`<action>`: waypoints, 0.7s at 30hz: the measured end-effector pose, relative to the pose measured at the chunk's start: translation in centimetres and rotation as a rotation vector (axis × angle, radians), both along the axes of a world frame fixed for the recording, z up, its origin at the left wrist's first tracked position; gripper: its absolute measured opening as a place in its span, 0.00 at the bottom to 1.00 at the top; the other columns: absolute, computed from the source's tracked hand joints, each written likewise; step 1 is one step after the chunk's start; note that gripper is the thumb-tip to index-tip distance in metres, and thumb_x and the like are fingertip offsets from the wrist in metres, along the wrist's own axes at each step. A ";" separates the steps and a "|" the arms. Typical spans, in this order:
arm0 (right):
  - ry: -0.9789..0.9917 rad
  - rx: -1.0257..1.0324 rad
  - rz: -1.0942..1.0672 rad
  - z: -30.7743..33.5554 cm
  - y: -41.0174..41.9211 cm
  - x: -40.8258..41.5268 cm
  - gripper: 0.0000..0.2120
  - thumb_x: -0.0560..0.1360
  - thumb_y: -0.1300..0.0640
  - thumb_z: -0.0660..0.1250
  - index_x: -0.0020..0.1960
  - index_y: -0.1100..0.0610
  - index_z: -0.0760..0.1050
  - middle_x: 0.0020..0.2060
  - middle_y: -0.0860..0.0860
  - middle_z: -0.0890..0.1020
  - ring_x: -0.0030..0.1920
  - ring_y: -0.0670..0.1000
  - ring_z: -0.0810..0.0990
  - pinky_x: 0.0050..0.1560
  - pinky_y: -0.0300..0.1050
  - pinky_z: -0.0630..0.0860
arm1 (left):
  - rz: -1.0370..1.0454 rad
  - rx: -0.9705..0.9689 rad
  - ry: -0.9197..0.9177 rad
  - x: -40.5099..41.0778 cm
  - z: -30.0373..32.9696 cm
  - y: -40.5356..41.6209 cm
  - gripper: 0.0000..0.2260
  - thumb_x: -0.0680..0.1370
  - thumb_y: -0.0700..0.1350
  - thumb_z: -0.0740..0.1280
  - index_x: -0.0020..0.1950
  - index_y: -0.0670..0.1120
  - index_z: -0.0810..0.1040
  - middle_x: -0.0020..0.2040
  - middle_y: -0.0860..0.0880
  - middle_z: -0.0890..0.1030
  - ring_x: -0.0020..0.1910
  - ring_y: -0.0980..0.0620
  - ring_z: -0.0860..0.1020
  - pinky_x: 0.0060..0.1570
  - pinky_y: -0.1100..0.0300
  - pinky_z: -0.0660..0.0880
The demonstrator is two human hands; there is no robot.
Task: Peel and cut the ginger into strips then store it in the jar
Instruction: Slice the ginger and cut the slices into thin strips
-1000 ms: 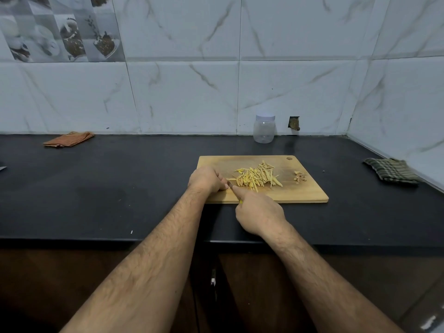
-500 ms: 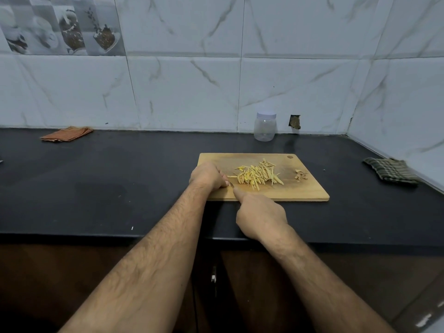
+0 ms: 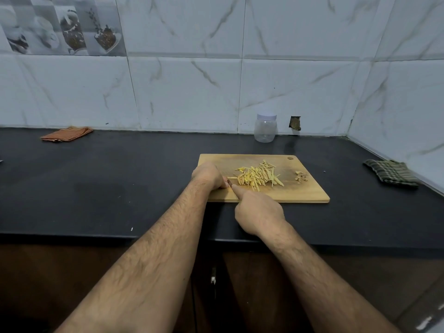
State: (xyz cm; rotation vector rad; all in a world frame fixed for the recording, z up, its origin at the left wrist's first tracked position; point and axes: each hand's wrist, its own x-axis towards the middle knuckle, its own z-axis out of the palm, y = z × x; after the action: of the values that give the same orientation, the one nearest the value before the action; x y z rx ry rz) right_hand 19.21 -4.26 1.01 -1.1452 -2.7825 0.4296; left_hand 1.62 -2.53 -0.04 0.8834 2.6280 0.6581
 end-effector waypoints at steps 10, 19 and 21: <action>-0.066 -0.011 0.024 0.7 0.3 -0.3 0.36 0.78 0.64 0.57 0.79 0.37 0.53 0.70 0.51 0.74 0.66 0.54 0.74 0.57 0.50 0.74 | -0.007 0.026 0.041 0.3 -0.1 -0.2 0.14 0.74 0.53 0.74 0.55 0.47 0.83 0.54 0.52 0.83 0.57 0.52 0.80 0.60 0.55 0.77; -0.040 0.023 -0.002 0.1 -0.2 1.8 0.33 0.80 0.62 0.55 0.80 0.39 0.52 0.68 0.51 0.76 0.64 0.55 0.75 0.57 0.50 0.74 | -0.011 0.029 0.054 1.0 0.3 -0.6 0.12 0.76 0.50 0.73 0.56 0.44 0.83 0.55 0.49 0.82 0.56 0.50 0.79 0.52 0.59 0.75; -0.011 0.020 -0.012 0.0 -0.1 1.5 0.33 0.80 0.62 0.55 0.80 0.39 0.52 0.67 0.51 0.76 0.63 0.54 0.76 0.56 0.50 0.74 | -0.014 0.042 0.038 0.9 0.3 -0.6 0.12 0.76 0.49 0.73 0.56 0.44 0.83 0.55 0.49 0.82 0.56 0.50 0.79 0.55 0.58 0.76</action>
State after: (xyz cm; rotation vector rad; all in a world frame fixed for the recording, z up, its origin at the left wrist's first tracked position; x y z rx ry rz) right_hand 20.70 -4.36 1.01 -1.1631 -2.7808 0.3940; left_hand 2.52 -3.09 0.22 0.9348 2.6474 0.7016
